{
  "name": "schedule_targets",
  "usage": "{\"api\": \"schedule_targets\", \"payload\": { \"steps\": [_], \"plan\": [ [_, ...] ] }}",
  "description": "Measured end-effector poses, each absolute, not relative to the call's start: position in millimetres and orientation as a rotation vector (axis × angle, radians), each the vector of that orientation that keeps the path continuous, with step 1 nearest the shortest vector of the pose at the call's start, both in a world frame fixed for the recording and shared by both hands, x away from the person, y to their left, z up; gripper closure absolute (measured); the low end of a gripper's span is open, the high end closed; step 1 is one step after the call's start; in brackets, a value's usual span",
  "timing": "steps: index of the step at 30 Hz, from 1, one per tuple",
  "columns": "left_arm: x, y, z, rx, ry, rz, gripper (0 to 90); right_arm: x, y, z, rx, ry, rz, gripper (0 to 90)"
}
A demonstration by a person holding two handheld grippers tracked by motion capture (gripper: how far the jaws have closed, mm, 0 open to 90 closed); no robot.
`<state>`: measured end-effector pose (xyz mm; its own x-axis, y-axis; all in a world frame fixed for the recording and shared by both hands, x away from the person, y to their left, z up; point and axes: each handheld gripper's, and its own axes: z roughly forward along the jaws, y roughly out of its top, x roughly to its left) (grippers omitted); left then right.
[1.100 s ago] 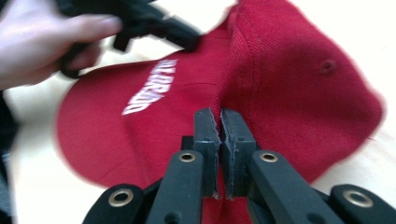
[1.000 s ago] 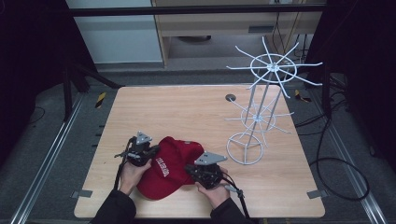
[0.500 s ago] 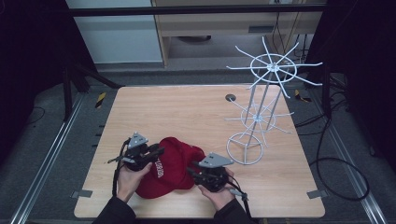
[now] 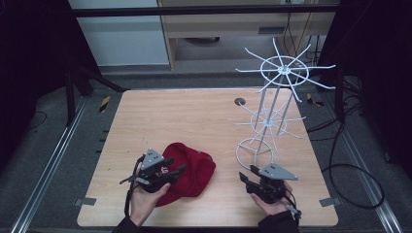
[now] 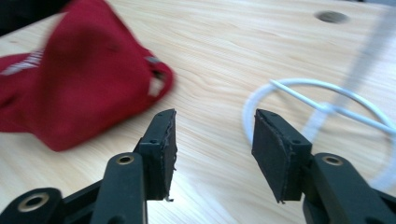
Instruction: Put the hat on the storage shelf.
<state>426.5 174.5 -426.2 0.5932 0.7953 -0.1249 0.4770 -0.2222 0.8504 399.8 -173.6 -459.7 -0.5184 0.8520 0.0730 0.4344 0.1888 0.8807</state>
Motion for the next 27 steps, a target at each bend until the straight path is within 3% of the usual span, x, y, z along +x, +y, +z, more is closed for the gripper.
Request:
{"api": "schedule_targets", "payload": {
  "steps": [9,13,16,18,19,20,27],
  "plan": [
    [427.4,141.3,-436.7,1.926,1.021,0.432,34.3,400.0,-219.3,-467.8,1.306,1.946,1.19,40.0],
    [439.4,128.4,-445.3,1.961,1.079,0.454,35.2,400.9,-226.3,-470.1,1.335,1.934,1.182,39.0],
    [446.6,124.1,-451.1,1.975,1.117,0.446,45.2,401.7,-229.9,-471.7,1.343,1.936,1.171,38.7],
    [449.6,123.4,-452.5,1.974,1.138,0.426,64.2,402.5,-230.8,-472.9,1.343,1.939,1.16,38.7],
    [450.6,124.0,-452.4,1.976,1.141,0.422,64.2,402.9,-230.9,-473.3,1.341,1.94,1.152,38.8],
    [450.7,127.2,-449.9,1.954,1.141,0.426,76.3,403.2,-231.2,-473.5,1.338,1.942,1.147,38.8],
    [446.0,147.4,-428.4,1.836,1.099,0.417,84.9,404.4,-233.5,-475.1,1.34,1.937,1.138,38.6]
  ]
}}
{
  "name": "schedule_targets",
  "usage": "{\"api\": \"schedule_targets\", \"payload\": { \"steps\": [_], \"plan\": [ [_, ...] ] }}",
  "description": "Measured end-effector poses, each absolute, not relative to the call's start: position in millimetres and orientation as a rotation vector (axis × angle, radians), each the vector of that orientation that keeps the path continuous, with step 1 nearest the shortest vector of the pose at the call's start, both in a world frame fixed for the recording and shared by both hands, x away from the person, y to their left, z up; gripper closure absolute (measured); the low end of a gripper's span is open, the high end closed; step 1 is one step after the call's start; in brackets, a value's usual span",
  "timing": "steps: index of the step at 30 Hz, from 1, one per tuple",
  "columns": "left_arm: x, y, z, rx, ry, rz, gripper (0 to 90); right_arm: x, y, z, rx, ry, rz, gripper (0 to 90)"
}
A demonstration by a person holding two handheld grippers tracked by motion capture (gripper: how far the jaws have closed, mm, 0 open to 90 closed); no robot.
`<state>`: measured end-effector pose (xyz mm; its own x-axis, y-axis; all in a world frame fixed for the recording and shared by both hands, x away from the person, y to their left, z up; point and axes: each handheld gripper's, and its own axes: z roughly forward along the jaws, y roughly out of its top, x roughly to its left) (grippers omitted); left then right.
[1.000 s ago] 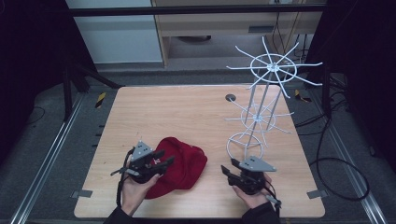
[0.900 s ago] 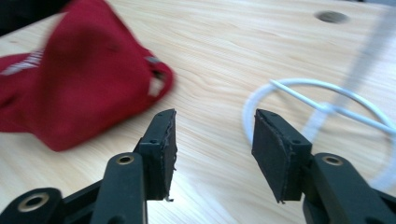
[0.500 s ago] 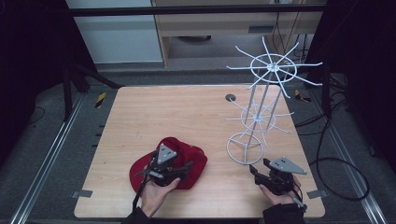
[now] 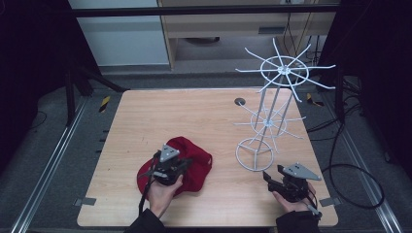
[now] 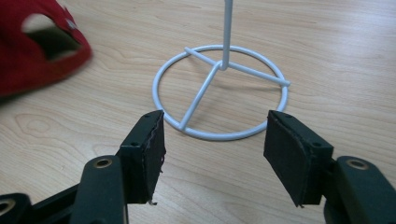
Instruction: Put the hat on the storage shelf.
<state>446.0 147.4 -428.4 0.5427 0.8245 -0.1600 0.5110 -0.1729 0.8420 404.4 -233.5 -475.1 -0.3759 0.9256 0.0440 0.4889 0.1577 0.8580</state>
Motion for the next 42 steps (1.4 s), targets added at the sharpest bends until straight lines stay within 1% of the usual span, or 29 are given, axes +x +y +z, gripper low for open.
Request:
{"api": "schedule_targets", "payload": {
  "steps": [9,14,18,26,32,42],
  "plan": [
    [439.0,183.0,-379.6,1.61,0.988,0.418,85.5,404.9,-240.0,-475.8,1.365,1.911,1.141,37.5],
    [440.1,191.4,-356.2,1.516,0.945,0.4,85.6,405.4,-241.3,-476.3,1.365,1.906,1.138,36.8],
    [439.7,188.7,-332.4,1.456,0.889,0.403,85.7,405.5,-242.4,-476.2,1.363,1.9,1.14,36.5],
    [435.8,176.3,-270.7,1.363,0.777,0.449,85.7,405.2,-243.9,-476.0,1.37,1.896,1.14,36.4],
    [438.1,170.5,-233.0,1.305,0.728,0.457,85.8,406.3,-244.6,-477.1,1.365,1.896,1.133,36.3],
    [443.8,156.7,-199.6,1.227,0.676,0.435,85.8,407.4,-245.1,-477.3,1.364,1.896,1.132,36.2]
  ]
}}
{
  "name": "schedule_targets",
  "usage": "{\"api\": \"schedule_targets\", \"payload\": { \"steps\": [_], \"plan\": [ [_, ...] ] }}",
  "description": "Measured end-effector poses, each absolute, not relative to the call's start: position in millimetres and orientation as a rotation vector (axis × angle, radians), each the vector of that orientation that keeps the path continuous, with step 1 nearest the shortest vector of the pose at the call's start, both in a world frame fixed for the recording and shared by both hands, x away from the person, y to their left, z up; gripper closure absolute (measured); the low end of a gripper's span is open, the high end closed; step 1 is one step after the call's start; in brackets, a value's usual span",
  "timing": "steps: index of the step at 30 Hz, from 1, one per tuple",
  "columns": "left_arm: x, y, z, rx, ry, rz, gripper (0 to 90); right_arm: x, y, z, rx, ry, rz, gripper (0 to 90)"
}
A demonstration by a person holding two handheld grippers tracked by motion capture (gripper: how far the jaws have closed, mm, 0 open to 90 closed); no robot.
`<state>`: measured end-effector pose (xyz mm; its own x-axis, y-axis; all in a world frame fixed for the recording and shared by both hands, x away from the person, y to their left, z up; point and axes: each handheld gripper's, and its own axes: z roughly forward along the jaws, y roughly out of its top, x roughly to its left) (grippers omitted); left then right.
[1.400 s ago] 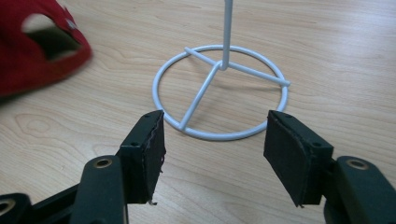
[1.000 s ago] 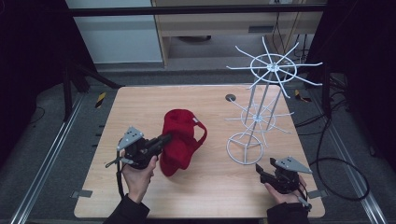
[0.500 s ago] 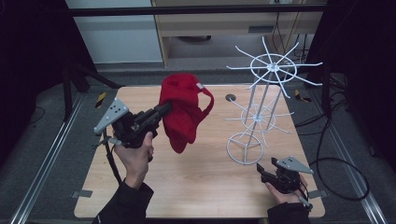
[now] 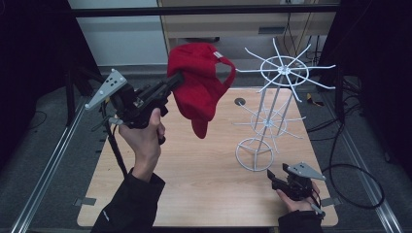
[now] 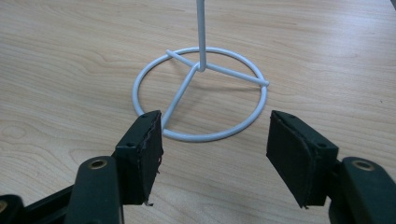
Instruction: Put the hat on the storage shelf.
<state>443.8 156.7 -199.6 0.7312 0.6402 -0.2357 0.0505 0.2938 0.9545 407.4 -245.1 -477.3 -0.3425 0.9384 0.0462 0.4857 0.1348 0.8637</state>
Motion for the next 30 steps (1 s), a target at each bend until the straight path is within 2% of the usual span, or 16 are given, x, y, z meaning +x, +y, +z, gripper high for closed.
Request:
{"api": "schedule_targets", "payload": {
  "steps": [21,30],
  "plan": [
    [446.1,134.0,-171.2,1.192,0.613,0.421,85.8,408.1,-245.5,-477.7,1.37,1.896,1.132,36.2],
    [453.9,122.9,-190.6,1.255,0.646,0.405,85.7,407.9,-245.7,-477.3,1.365,1.896,1.136,36.2]
  ]
}}
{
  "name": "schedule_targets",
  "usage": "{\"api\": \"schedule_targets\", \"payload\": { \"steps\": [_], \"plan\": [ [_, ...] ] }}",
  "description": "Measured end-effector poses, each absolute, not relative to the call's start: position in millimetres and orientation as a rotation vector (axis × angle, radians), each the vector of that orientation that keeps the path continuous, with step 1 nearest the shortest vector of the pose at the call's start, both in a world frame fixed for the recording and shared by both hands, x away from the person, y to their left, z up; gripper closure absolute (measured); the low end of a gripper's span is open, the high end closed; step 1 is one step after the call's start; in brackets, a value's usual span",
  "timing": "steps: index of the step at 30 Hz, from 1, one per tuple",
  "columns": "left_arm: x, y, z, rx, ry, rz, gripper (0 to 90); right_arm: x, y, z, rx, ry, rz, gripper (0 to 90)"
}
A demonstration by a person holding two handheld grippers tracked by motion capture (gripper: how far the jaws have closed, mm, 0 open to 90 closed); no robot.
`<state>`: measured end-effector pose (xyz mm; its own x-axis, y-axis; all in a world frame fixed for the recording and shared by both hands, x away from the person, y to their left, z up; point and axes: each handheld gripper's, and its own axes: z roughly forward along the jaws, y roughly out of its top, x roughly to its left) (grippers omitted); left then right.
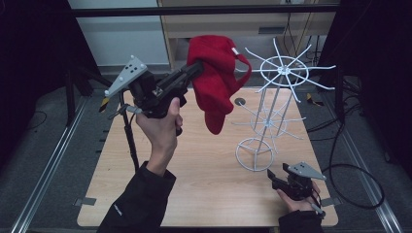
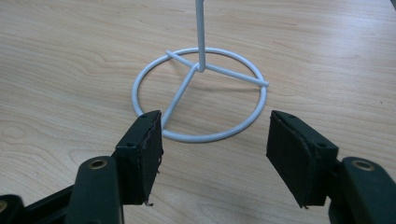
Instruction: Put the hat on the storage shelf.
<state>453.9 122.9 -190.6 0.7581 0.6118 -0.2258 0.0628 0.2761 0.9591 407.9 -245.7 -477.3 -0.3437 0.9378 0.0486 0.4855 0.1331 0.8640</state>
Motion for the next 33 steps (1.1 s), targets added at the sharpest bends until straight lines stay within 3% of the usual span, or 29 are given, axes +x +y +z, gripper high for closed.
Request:
{"api": "schedule_targets", "payload": {
  "steps": [19,23,28,33],
  "plan": [
    [472.2,122.5,-279.5,1.463,0.741,0.336,82.7,409.1,-245.2,-479.4,1.365,1.905,1.121,35.3],
    [471.3,120.9,-288.1,1.51,0.713,0.334,72.6,409.7,-245.7,-480.4,1.367,1.901,1.12,34.4],
    [462.0,132.3,-297.2,1.55,0.672,0.375,51.5,409.4,-246.5,-480.5,1.375,1.897,1.122,33.8],
    [449.2,159.0,-306.2,1.554,0.674,0.411,41.3,409.3,-247.9,-480.8,1.378,1.891,1.118,33.2]
  ]
}}
